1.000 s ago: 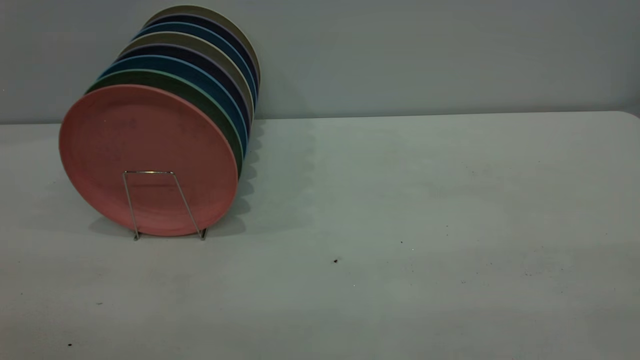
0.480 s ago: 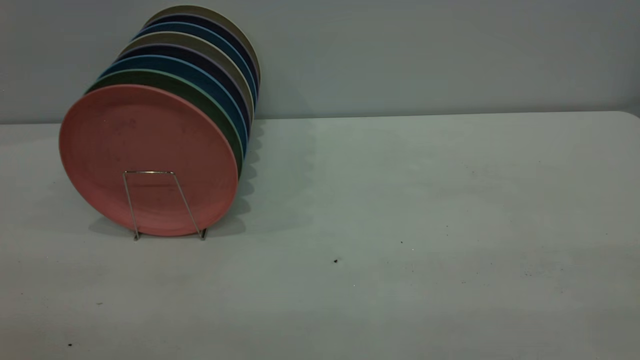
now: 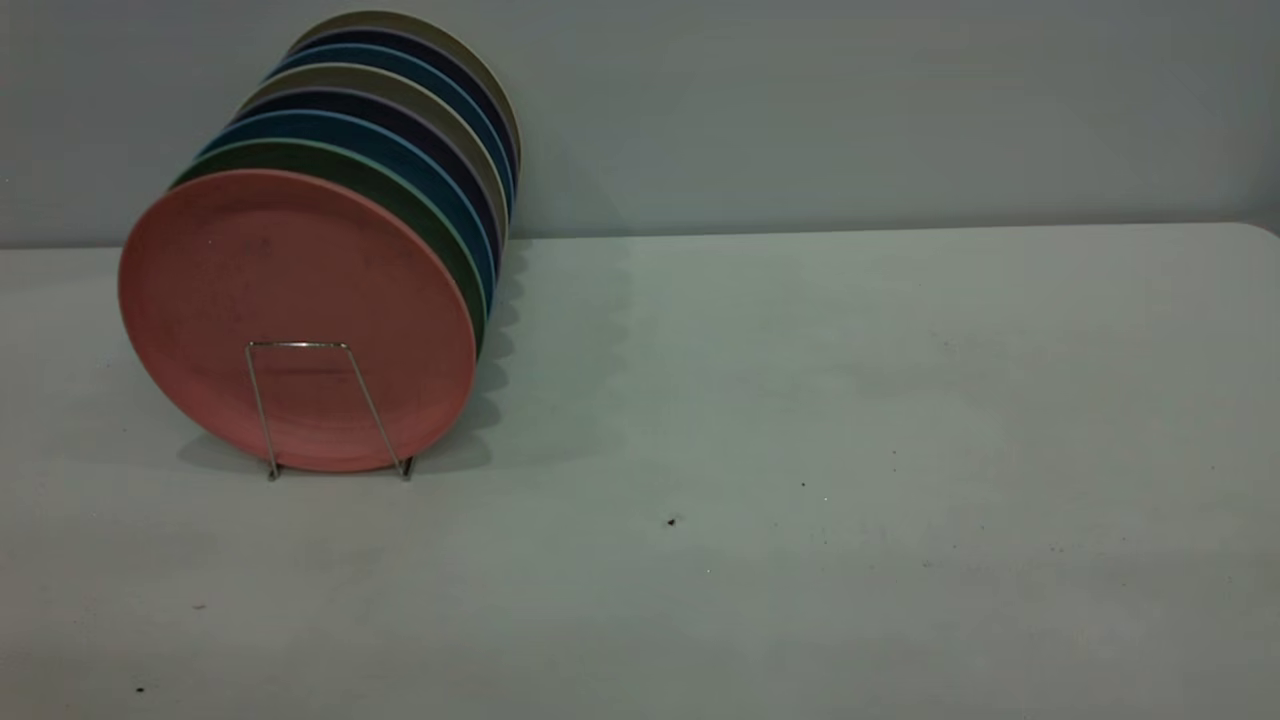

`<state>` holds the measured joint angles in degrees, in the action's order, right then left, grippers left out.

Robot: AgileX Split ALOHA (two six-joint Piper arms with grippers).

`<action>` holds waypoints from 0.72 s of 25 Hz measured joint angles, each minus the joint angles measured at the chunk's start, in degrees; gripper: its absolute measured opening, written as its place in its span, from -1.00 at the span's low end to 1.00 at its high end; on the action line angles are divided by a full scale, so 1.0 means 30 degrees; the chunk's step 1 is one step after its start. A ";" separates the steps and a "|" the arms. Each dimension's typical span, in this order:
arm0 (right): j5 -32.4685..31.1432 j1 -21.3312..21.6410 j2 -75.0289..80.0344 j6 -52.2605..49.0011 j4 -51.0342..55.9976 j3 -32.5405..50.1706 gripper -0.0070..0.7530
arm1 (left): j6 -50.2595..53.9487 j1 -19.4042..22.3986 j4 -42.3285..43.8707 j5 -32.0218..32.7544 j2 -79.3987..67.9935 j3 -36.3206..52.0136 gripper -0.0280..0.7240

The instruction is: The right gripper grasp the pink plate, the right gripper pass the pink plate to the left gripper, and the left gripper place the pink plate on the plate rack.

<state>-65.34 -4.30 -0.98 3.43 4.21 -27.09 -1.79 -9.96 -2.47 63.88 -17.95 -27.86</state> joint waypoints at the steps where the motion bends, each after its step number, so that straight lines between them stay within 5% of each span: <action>1: 0.0000 0.0118 0.0000 0.0000 0.0000 0.0000 -0.35 | 0.0000 0.0547 0.0000 0.0000 0.0022 0.0000 0.46; 7: 0.0000 0.0255 0.0000 -0.0017 0.0000 0.0000 -0.35 | 0.0000 0.3256 0.0000 0.0000 0.2160 0.0000 0.46; 18: 0.0000 0.0273 0.0000 -0.0017 0.0000 0.0000 -0.35 | 0.0000 0.3458 -0.0016 0.0467 0.5840 -0.0017 0.46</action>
